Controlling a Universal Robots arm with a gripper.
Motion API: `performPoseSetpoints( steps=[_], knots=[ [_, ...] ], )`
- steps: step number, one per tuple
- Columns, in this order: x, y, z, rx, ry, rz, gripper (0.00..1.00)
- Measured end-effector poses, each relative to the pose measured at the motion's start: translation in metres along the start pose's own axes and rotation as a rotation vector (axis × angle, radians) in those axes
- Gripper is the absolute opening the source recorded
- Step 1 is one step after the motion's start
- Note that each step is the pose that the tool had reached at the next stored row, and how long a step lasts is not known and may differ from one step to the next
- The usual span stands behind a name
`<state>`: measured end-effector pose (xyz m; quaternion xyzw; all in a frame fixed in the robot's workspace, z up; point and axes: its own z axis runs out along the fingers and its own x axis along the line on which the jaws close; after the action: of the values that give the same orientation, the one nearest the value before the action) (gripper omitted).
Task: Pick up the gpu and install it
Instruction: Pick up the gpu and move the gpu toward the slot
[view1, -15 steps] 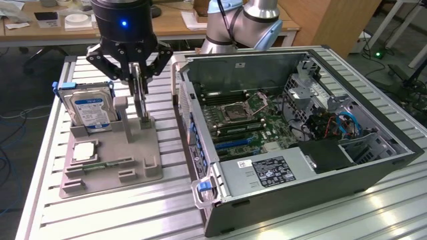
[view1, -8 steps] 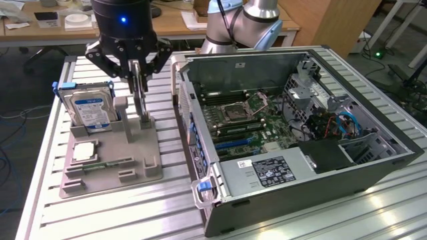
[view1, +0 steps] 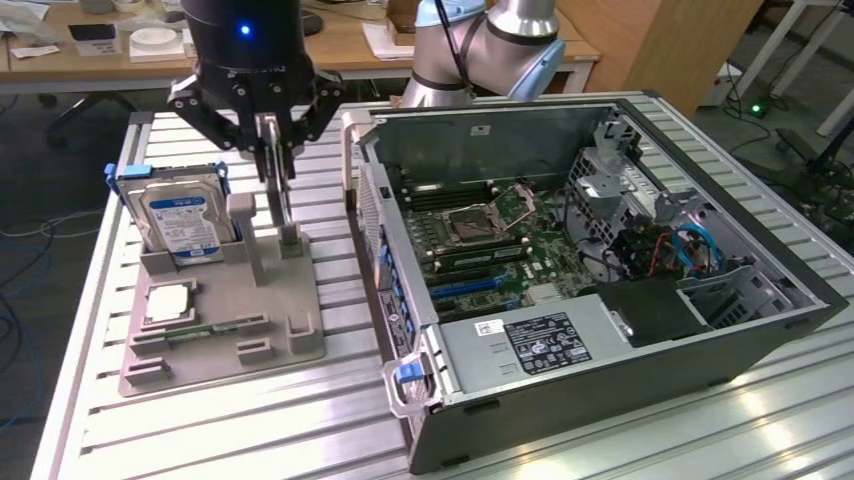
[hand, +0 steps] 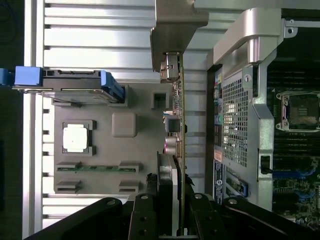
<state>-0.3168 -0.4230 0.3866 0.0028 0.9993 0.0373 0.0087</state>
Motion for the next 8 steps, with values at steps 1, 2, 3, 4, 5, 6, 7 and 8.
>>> performPoseSetpoints(
  steps=[1, 2, 3, 4, 5, 6, 7, 8],
  knots=[
    [0.0000, 0.0001, -0.0005, 0.0000, 0.0000, 0.000, 0.29],
    [-0.0001, 0.0001, -0.0011, 0.0007, 0.0001, 0.000, 0.29],
    [-0.0002, 0.0001, -0.0016, 0.0024, 0.0000, 0.000, 0.29],
    [-0.0002, 0.0002, -0.0020, 0.0050, -0.0001, 0.000, 0.29],
    [-0.0001, 0.0002, -0.0025, 0.0089, -0.0001, 0.000, 0.29],
    [0.0000, 0.0002, -0.0029, 0.0135, 0.0000, 0.000, 0.29],
    [-0.0001, 0.0002, -0.0035, 0.0174, 0.0001, 0.000, 0.29],
    [-0.0001, 0.0002, -0.0041, 0.0206, 0.0001, 0.000, 0.29]
  ],
)
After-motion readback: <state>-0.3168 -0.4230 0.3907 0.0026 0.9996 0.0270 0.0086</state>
